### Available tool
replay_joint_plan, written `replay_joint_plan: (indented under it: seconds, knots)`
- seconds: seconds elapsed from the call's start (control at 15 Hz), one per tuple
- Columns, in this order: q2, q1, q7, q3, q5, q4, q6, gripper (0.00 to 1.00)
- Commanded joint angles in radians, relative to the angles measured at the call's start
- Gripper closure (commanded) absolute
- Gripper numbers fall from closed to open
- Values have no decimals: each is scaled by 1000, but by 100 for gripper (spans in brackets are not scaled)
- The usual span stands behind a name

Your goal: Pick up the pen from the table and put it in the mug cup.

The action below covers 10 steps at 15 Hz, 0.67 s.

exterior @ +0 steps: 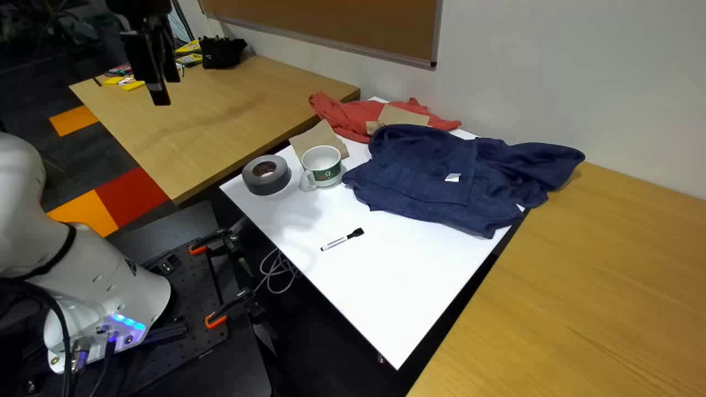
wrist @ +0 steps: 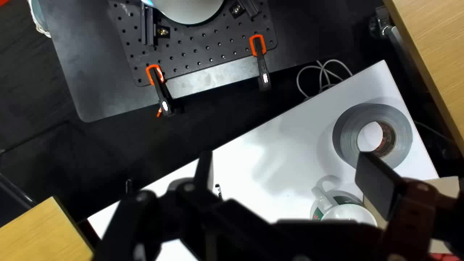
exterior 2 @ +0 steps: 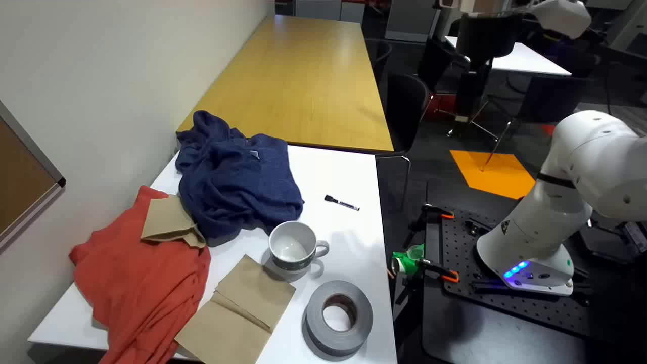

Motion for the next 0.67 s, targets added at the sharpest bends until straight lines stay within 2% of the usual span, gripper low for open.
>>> replay_joint_plan:
  seconds: [0.0, 0.4, 0.6]
  knots:
    - [0, -16, -8, 11, 6, 2, -3, 0]
    - [5, -17, -10, 11, 4, 1, 4, 0]
    - [22, -9, -57, -2, 4, -27, 73, 0]
